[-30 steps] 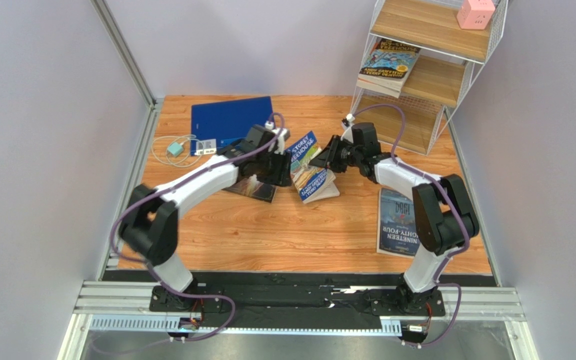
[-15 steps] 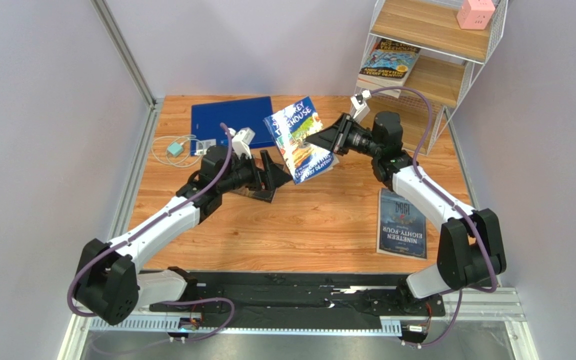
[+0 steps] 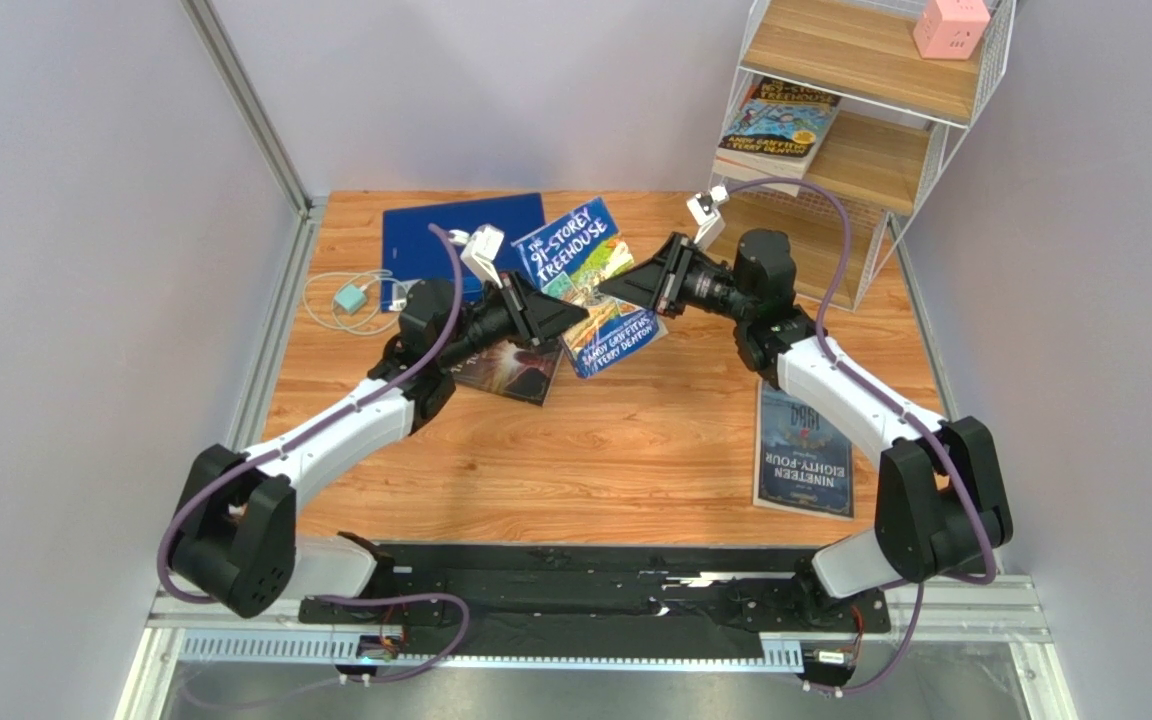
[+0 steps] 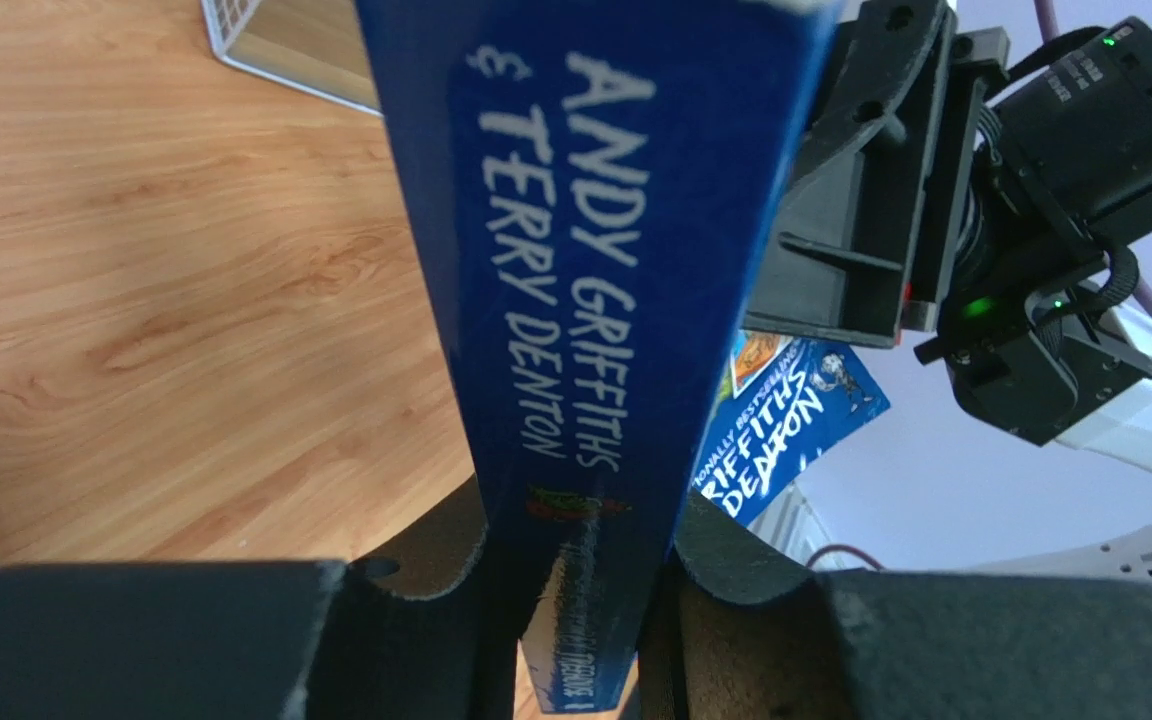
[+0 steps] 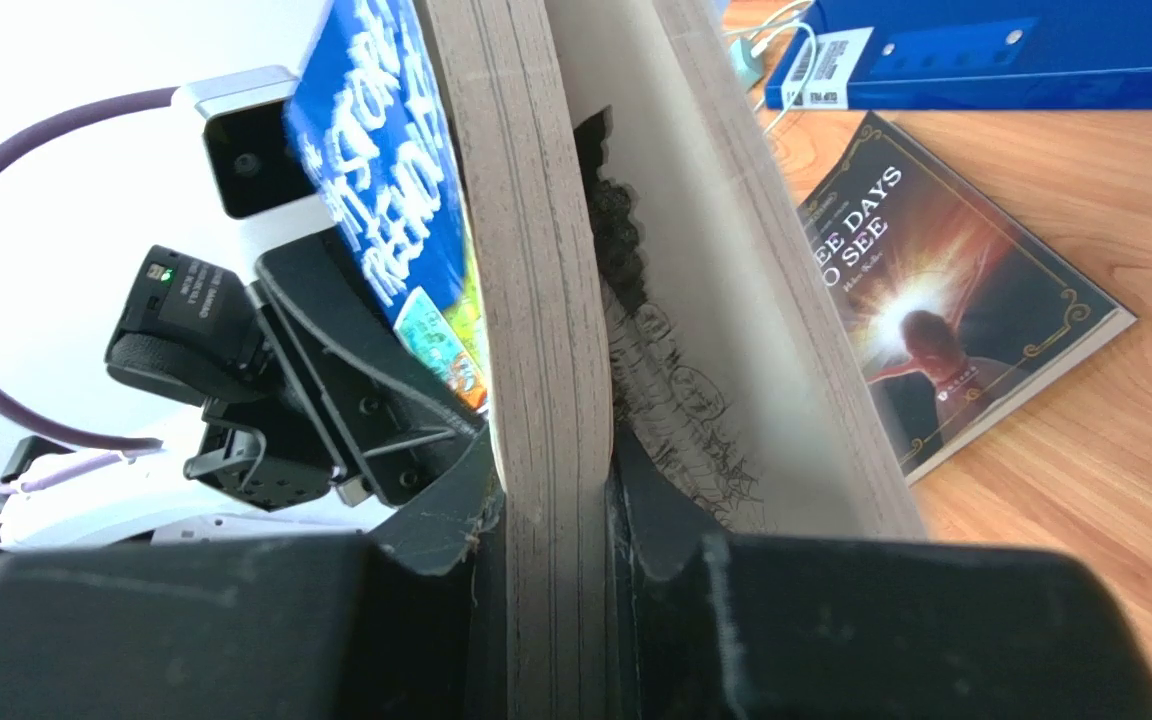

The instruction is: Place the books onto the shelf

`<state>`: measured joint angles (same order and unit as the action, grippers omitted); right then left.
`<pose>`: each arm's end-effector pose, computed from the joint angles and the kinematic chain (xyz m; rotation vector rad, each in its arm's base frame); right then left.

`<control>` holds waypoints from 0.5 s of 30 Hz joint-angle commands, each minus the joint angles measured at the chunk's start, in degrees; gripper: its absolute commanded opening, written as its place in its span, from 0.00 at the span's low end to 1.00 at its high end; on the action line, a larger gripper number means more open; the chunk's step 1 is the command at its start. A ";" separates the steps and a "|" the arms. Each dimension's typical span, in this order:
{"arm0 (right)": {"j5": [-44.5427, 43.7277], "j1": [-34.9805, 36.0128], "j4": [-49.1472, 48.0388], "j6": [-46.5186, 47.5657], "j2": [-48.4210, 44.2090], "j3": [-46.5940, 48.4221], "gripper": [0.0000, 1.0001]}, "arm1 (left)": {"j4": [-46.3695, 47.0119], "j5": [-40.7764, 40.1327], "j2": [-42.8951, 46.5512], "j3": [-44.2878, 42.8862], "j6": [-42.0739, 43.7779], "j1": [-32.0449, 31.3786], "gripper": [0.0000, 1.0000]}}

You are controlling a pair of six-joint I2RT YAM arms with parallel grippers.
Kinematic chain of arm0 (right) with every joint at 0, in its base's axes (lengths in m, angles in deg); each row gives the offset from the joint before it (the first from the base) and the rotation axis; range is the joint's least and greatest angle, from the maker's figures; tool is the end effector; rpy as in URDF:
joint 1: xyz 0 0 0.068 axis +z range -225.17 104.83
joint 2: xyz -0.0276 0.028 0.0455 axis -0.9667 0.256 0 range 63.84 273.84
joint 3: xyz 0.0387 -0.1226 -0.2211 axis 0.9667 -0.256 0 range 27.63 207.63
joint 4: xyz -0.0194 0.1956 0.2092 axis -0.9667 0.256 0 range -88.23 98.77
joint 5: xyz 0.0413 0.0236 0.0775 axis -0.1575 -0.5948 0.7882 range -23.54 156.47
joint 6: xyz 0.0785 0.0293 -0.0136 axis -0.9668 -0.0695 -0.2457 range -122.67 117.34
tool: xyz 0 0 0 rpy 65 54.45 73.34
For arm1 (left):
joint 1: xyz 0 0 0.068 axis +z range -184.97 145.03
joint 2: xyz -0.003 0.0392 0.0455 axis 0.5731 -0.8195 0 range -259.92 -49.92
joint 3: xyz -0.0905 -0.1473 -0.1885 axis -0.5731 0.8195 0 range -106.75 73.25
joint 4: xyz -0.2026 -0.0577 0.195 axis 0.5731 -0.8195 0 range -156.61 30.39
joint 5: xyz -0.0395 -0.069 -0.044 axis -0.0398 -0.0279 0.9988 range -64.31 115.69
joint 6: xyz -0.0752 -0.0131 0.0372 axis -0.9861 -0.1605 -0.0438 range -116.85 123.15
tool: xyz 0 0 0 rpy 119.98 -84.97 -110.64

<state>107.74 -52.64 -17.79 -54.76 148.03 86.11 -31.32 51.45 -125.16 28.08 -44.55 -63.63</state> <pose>0.3466 0.1970 0.2807 -0.1302 1.9102 1.5307 0.3037 -0.2031 0.2628 0.0927 1.7826 -1.3577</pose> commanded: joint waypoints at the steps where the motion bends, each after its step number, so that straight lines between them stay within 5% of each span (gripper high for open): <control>1: 3.38 2.26 -3.06 -0.21 -2.44 1.99 0.10 | 6.95 4.30 -2.45 -2.99 -0.73 -0.60 0.00; 3: 1.71 2.17 4.58 5.30 -2.88 3.21 0.20 | 2.32 3.69 -0.70 -4.22 1.11 -0.51 0.00; 4: -0.21 2.09 7.22 6.82 -3.49 3.31 0.42 | -0.41 3.42 0.18 -6.58 2.69 -0.51 0.00; 7: -1.36 1.65 9.79 10.34 -5.42 1.56 0.70 | -10.70 3.59 2.73 -11.67 8.75 -0.34 0.00; 10: -0.41 0.24 9.01 10.53 -7.27 -0.64 0.82 | -13.70 9.55 3.00 -14.76 11.05 1.06 0.00; 15: 4.76 -3.01 8.47 11.57 -9.73 -1.44 0.89 | -8.53 22.81 0.01 -16.79 9.21 3.35 0.00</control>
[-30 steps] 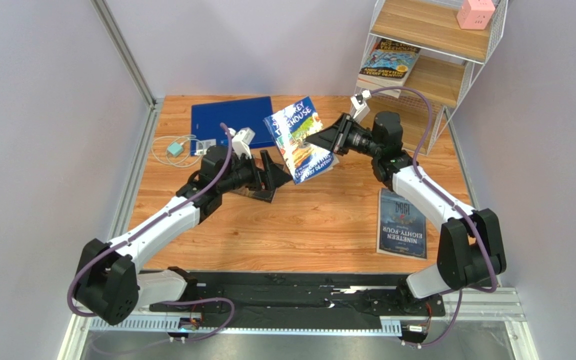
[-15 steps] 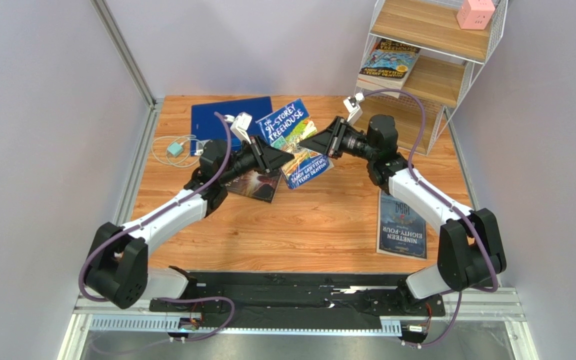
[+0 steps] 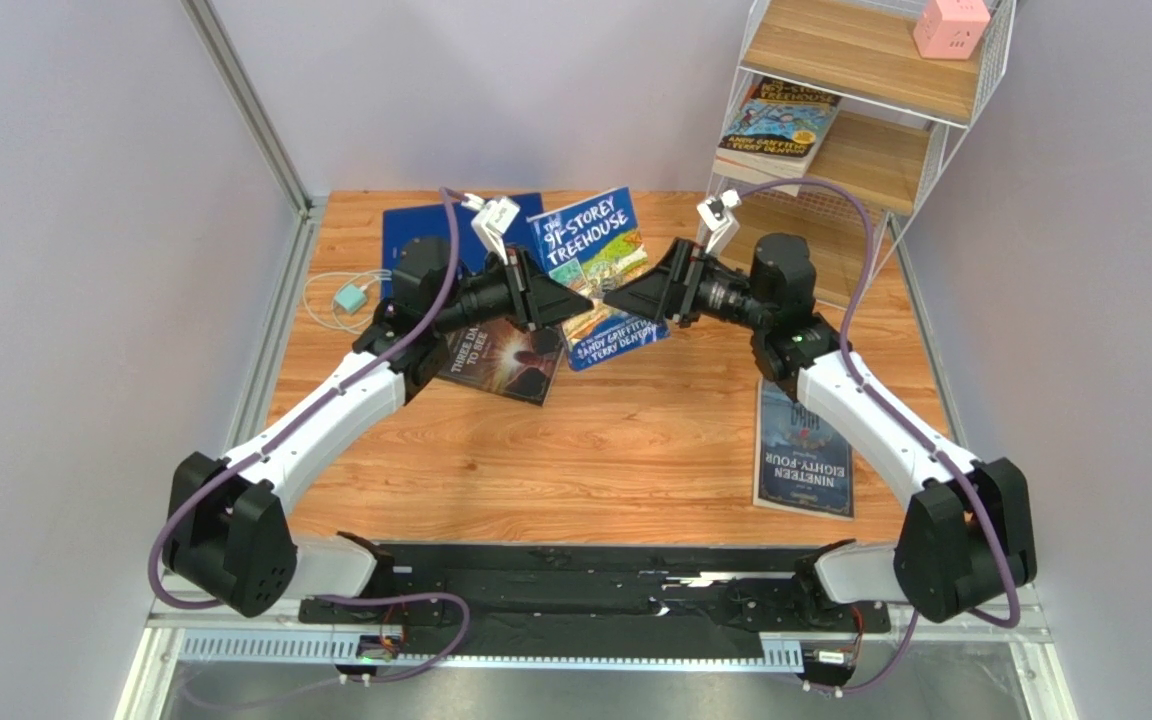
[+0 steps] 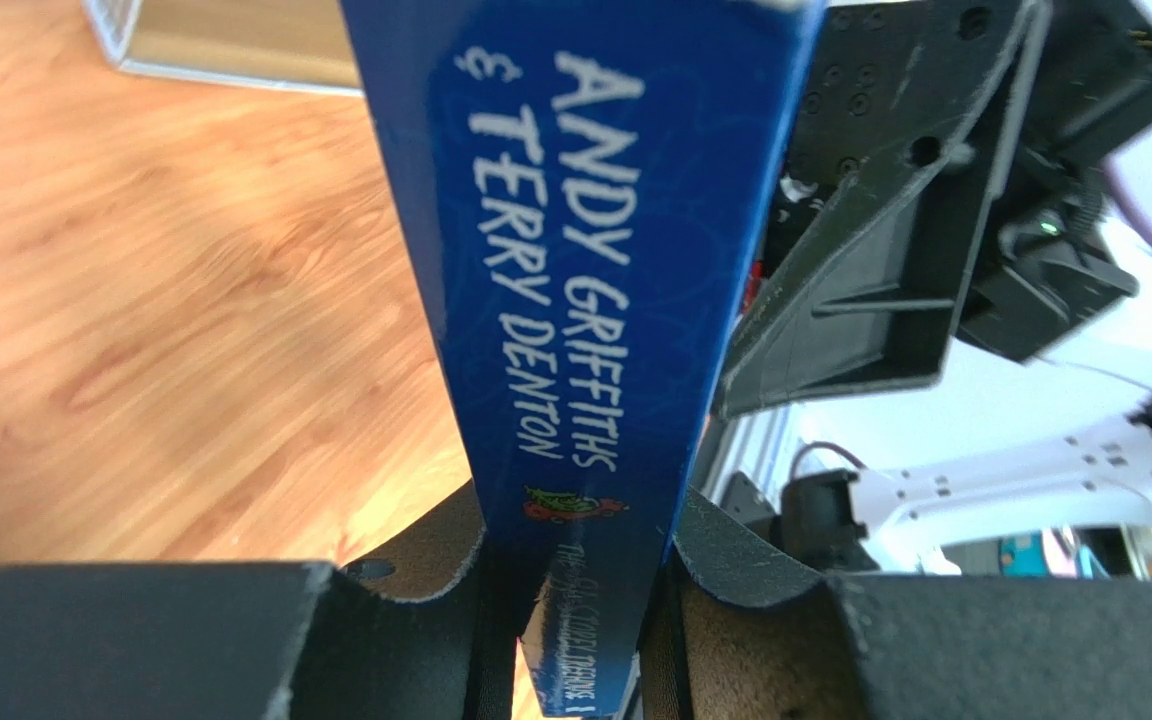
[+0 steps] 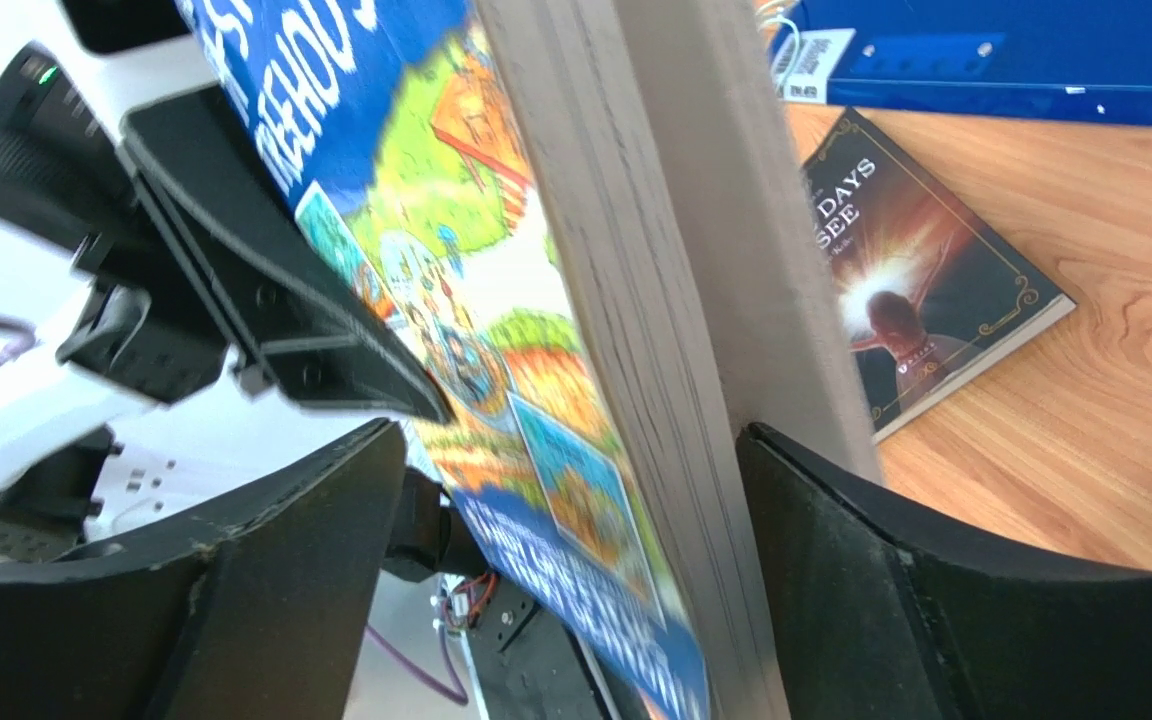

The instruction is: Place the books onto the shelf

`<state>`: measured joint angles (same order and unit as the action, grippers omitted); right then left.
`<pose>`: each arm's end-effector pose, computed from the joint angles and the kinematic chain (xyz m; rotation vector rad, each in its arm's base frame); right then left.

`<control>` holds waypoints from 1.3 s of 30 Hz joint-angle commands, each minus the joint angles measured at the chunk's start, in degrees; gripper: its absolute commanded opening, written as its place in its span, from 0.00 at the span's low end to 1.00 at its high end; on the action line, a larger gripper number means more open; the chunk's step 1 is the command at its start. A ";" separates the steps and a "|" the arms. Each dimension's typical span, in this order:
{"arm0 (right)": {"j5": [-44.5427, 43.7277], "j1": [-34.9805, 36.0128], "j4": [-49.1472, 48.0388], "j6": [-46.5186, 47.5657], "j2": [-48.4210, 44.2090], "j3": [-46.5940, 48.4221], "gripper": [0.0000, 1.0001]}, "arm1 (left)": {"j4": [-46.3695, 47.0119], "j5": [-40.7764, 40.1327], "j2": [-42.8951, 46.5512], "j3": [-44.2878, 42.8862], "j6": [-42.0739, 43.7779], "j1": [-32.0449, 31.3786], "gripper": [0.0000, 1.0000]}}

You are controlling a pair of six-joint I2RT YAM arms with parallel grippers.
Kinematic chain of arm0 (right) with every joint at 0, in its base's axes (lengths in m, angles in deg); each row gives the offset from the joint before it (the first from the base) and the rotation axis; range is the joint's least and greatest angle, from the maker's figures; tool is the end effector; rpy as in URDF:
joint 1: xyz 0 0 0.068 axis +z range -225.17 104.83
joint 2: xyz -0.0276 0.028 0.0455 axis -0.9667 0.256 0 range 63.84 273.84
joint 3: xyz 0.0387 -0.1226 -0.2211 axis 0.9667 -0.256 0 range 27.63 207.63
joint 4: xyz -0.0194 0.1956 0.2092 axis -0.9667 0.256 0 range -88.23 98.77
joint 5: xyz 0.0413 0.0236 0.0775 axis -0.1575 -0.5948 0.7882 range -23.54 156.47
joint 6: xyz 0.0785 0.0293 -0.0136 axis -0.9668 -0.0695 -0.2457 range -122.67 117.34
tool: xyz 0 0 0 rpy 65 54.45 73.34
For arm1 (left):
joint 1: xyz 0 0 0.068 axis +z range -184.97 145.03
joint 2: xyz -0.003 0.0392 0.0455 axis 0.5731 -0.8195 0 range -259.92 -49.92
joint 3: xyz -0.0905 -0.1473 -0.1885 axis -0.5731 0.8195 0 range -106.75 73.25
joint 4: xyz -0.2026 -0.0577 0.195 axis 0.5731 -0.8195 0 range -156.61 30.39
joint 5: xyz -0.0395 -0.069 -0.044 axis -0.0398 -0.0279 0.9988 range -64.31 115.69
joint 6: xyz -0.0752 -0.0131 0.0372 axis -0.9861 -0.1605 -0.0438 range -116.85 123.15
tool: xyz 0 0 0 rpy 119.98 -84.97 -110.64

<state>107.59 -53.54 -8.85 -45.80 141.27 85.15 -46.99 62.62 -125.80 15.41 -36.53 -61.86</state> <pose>0.3270 0.1824 0.2967 -0.2318 1.9085 1.4140 0.3099 -0.2075 0.3125 0.3373 1.8197 -1.3784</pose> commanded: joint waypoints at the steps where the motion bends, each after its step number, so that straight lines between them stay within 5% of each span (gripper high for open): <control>1: 5.80 -2.55 0.93 3.49 -3.16 0.31 0.90 | 7.85 13.07 -0.49 -4.73 1.01 1.76 0.00; 9: 13.53 -7.39 3.50 6.48 -7.11 0.41 0.96 | 22.08 25.29 -3.93 -5.79 -5.84 2.02 0.00; 20: 18.99 -7.39 -2.13 3.59 -7.20 -3.02 0.95 | 35.80 26.80 -4.89 -7.19 -14.89 2.02 0.00; 27: 21.37 -7.30 -4.51 1.03 -8.43 -3.90 0.79 | 38.88 24.77 -7.79 -8.33 -17.18 2.02 0.00; 32: 20.58 -7.30 -3.01 1.74 -10.36 -5.13 0.47 | 41.95 22.05 -9.81 -7.81 -19.37 2.11 0.00; 33: 20.31 -7.30 -2.75 1.91 -10.63 -5.13 0.28 | 42.39 22.05 -10.69 -7.98 -19.73 2.11 0.00; 34: 20.22 -7.30 -1.96 1.91 -10.81 -5.13 0.23 | 42.48 22.05 -11.04 -8.07 -19.91 2.11 0.00; 39: 20.49 -7.39 1.11 3.75 -11.16 -4.34 0.25 | 42.75 20.38 -12.10 -7.98 -19.73 2.37 0.00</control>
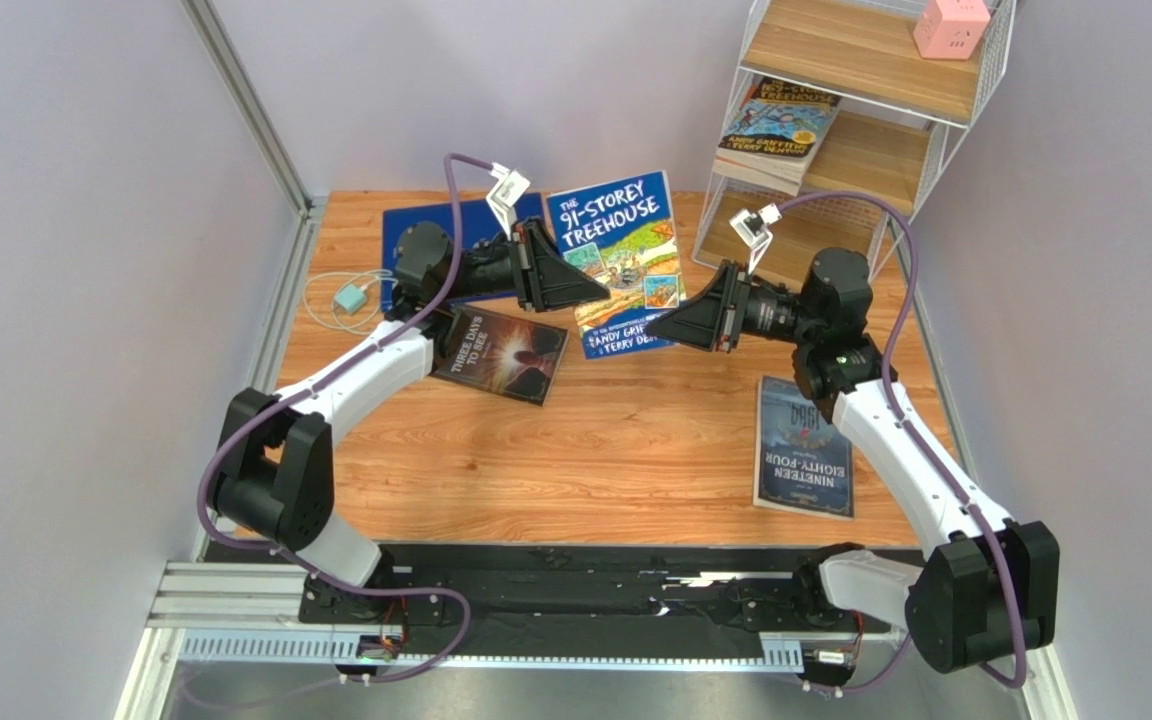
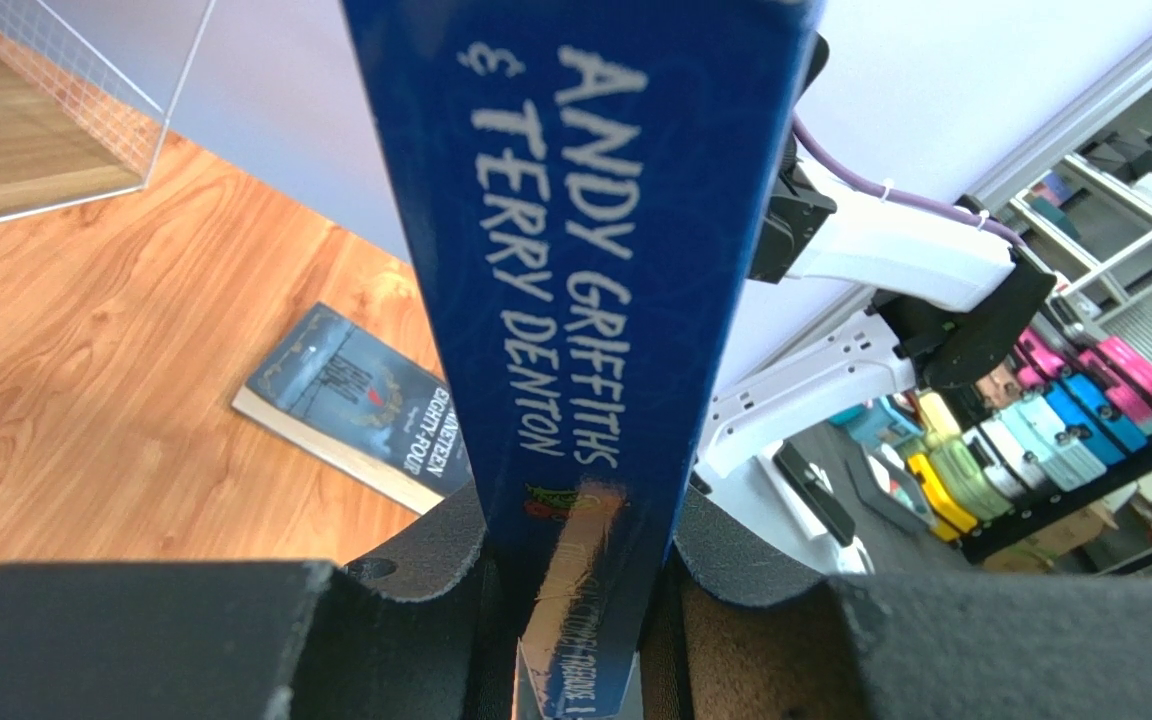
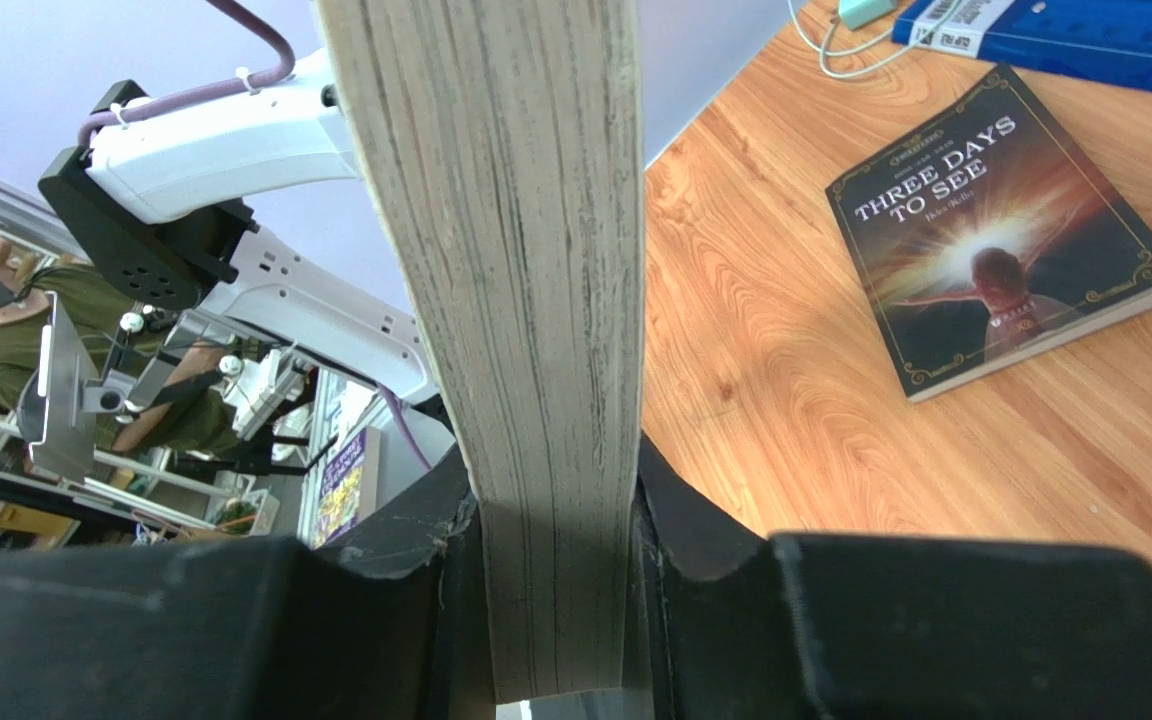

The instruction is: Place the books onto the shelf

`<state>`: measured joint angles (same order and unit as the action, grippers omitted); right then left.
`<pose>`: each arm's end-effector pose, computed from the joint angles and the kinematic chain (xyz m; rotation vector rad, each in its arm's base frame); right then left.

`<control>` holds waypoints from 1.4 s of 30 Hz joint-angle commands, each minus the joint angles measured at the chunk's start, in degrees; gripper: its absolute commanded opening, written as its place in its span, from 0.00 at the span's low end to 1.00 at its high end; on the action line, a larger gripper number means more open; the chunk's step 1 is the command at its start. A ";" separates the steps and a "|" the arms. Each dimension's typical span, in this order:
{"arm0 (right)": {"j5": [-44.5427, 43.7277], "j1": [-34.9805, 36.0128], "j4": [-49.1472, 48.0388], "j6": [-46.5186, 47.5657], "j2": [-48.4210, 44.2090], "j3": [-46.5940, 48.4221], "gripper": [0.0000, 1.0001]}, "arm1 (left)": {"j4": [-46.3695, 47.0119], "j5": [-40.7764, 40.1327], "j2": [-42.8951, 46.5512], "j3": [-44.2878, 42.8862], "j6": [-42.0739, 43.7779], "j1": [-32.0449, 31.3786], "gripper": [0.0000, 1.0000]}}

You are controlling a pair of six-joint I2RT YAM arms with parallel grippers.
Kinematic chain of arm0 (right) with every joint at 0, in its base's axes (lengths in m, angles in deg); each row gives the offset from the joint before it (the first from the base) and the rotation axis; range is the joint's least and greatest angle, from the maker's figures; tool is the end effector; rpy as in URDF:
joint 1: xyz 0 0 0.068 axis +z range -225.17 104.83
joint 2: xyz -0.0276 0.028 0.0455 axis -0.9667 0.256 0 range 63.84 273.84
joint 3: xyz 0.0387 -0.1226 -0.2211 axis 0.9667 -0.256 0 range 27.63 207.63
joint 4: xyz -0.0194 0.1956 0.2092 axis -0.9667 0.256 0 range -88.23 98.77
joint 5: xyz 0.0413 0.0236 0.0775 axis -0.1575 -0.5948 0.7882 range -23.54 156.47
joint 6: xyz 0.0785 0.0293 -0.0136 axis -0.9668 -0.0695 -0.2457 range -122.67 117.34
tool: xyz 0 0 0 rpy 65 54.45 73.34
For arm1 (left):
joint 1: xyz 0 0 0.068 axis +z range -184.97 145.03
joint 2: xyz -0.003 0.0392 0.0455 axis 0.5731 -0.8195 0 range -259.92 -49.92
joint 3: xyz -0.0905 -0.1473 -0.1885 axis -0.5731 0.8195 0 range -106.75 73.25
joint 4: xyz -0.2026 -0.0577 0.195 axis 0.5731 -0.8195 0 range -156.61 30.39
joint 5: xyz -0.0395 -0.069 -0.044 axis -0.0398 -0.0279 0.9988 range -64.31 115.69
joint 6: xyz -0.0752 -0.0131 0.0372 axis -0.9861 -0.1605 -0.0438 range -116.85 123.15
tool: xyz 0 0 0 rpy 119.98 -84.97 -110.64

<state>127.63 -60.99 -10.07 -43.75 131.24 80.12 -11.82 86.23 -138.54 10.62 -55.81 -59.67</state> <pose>0.2880 0.1402 0.3230 -0.5042 1.7821 1.5564 0.3251 -0.2212 0.3355 0.6656 1.5209 -1.7858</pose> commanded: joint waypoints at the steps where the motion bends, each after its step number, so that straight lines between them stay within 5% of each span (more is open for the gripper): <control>1: 0.44 0.15 2.52 1.88 -1.21 0.68 0.24 | 7.67 -3.75 0.55 -3.29 -0.45 0.27 0.00; 5: 0.97 0.15 2.61 2.06 -1.56 0.69 0.00 | 7.67 -4.72 0.03 -4.08 -0.63 0.98 0.00; 7: -0.52 0.15 3.48 2.58 -1.83 0.77 0.00 | 6.10 -5.25 -0.24 -4.87 -0.37 1.42 0.00; 8: -1.31 0.15 3.83 2.76 -2.18 0.86 0.00 | 4.69 -5.34 -0.33 -5.13 0.24 1.59 0.07; 9: -3.23 0.15 5.06 2.85 -2.27 1.03 0.00 | 0.94 -5.42 -0.07 -5.39 2.25 1.77 0.30; 12: -6.67 0.06 8.30 3.72 -1.57 2.61 0.00 | -13.08 -9.19 2.91 -4.52 11.45 2.12 0.58; 15: -9.13 -0.29 10.77 3.81 -0.08 5.16 0.00 | -27.95 -16.92 7.65 -2.94 19.12 2.21 0.65; 22: -12.65 -3.97 14.47 1.18 3.09 11.75 0.00 | -43.30 -30.90 17.86 4.09 29.68 2.21 0.69; 42: -9.05 -21.03 15.45 -7.78 12.67 25.12 0.00 | -48.76 -32.85 21.03 13.24 34.44 2.21 0.66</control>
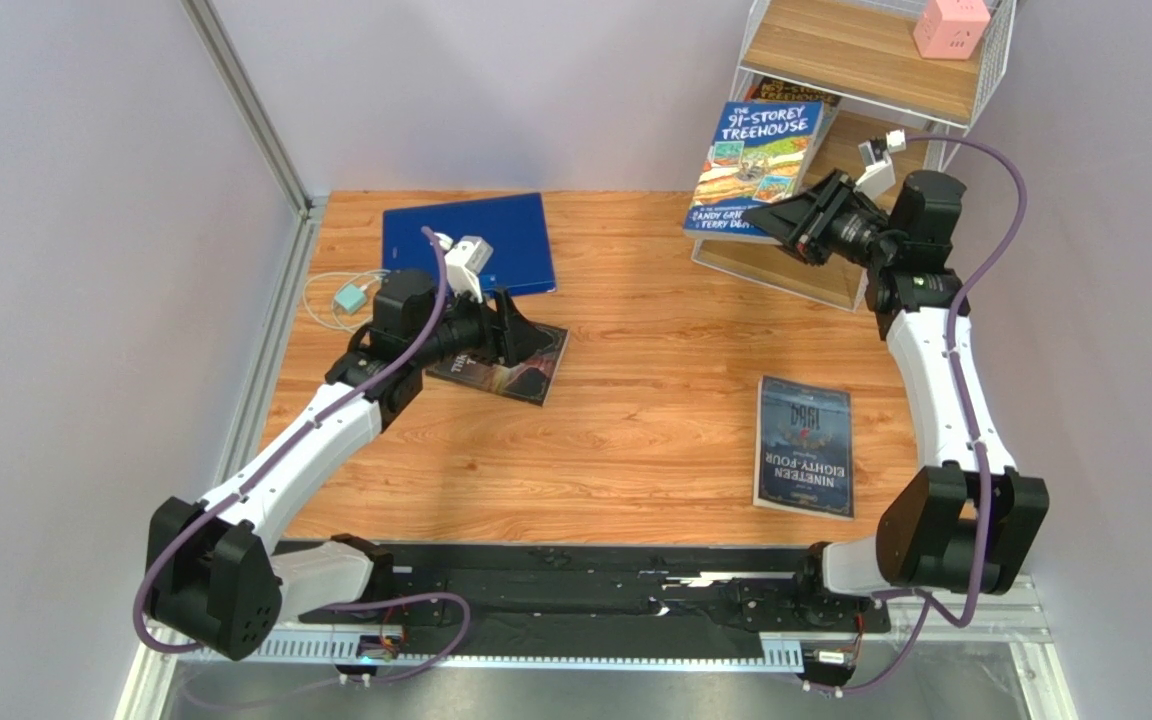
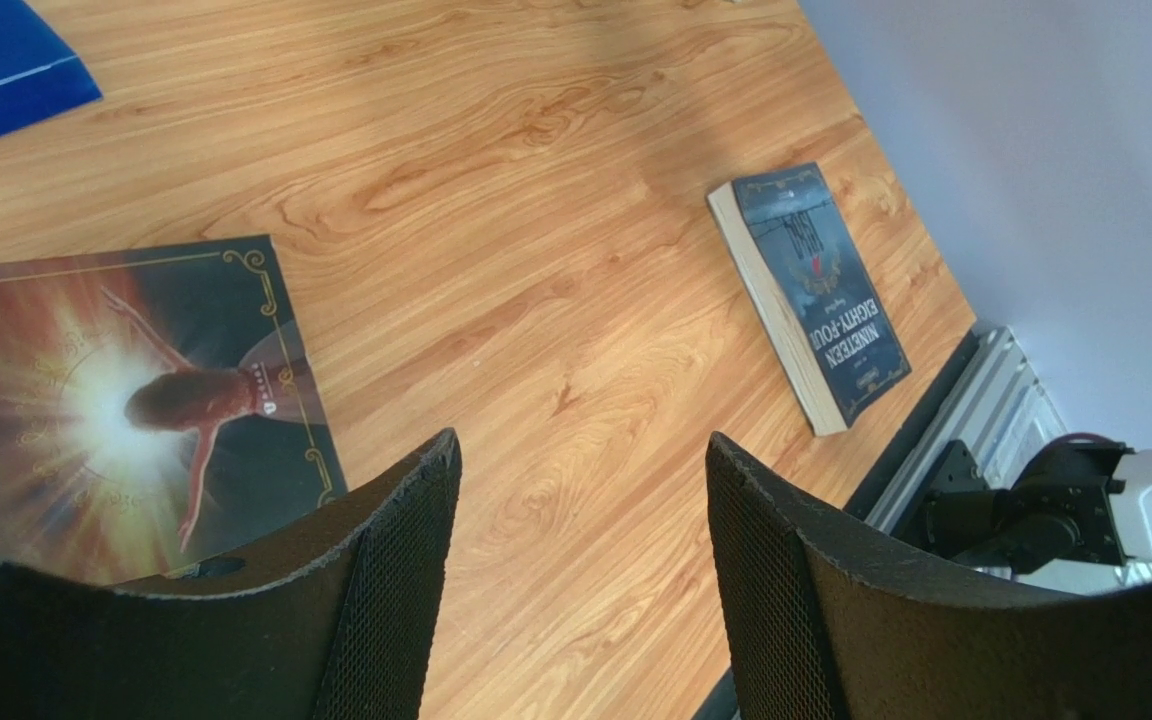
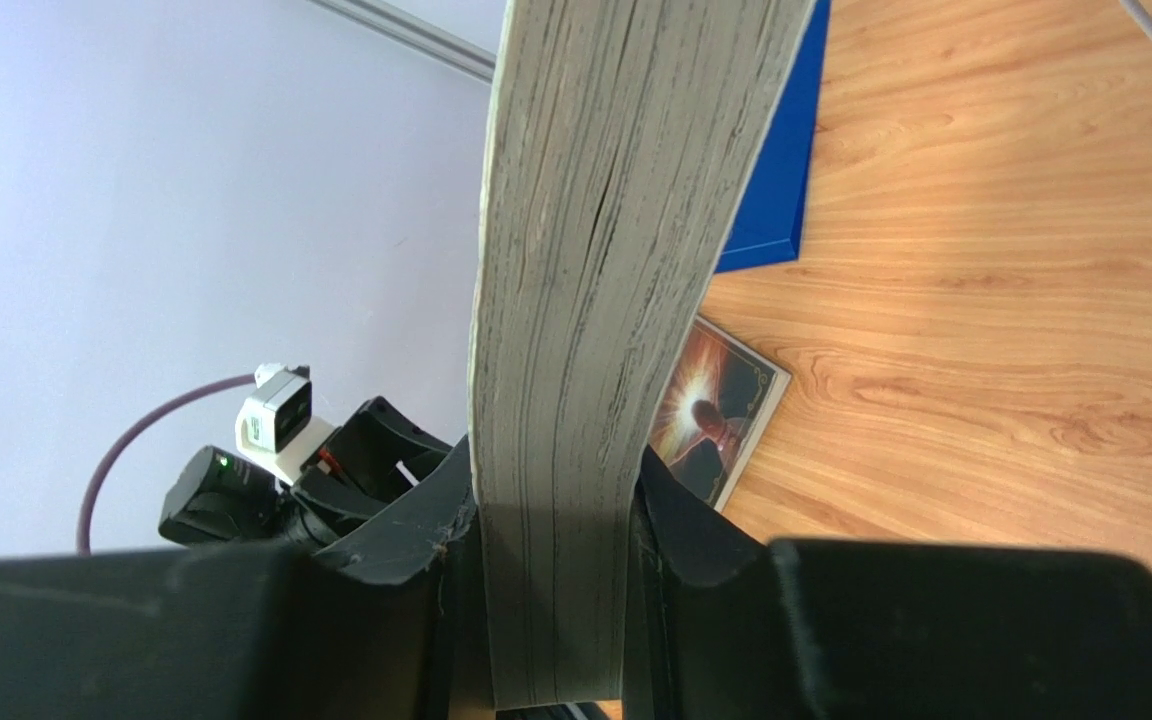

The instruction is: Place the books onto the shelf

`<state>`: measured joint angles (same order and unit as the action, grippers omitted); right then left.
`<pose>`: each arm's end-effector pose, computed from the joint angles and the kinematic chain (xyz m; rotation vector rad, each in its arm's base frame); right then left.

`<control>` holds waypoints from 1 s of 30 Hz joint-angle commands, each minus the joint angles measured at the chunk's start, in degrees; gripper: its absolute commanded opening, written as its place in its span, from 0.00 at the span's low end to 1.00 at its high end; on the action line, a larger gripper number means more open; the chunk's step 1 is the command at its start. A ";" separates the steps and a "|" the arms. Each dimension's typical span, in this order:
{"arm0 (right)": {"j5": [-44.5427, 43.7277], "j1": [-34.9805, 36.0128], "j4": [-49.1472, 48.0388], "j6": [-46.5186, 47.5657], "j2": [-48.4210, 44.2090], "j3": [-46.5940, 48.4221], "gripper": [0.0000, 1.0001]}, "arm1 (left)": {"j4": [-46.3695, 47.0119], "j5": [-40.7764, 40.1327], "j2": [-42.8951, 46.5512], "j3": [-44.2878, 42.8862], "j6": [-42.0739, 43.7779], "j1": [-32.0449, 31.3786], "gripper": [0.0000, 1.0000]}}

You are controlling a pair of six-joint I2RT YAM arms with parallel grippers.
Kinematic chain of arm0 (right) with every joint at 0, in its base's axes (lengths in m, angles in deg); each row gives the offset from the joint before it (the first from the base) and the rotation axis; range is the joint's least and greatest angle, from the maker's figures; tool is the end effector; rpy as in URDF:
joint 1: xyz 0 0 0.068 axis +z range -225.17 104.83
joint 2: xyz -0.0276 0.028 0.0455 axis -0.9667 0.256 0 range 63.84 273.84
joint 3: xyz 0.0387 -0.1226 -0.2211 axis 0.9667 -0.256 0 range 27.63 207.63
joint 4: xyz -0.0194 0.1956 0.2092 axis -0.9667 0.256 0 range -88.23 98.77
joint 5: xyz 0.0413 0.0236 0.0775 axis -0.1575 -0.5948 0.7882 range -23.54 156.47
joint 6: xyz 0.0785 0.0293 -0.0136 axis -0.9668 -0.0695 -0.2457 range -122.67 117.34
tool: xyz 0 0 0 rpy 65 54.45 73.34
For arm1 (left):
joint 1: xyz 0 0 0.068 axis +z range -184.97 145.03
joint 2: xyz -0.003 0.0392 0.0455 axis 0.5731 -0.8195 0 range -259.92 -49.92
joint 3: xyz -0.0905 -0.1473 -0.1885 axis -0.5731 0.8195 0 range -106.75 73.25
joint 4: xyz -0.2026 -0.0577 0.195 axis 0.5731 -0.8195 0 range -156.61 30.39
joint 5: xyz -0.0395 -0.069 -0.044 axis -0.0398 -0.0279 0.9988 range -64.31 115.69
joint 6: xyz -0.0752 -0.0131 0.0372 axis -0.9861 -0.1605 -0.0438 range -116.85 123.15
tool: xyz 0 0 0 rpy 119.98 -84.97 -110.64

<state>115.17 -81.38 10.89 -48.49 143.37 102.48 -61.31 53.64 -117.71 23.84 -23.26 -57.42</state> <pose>0.3749 0.0156 0.3640 0.2153 1.8955 1.2434 0.2966 -0.1605 0.2646 0.2772 2.0000 -1.0260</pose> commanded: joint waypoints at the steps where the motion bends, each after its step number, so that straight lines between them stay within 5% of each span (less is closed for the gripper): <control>1: 3.41 -0.64 -6.22 -4.00 0.45 2.24 0.00 | 0.73 -0.26 0.20 0.01 1.98 -0.13 0.66; 30: -4.06 -1.52 -12.11 -8.84 10.39 6.62 0.00 | -3.14 -3.16 1.17 -0.25 6.11 -0.13 0.65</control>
<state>111.46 -82.59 4.09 -56.84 153.88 105.26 -65.05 50.58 -117.58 23.84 -18.39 -57.42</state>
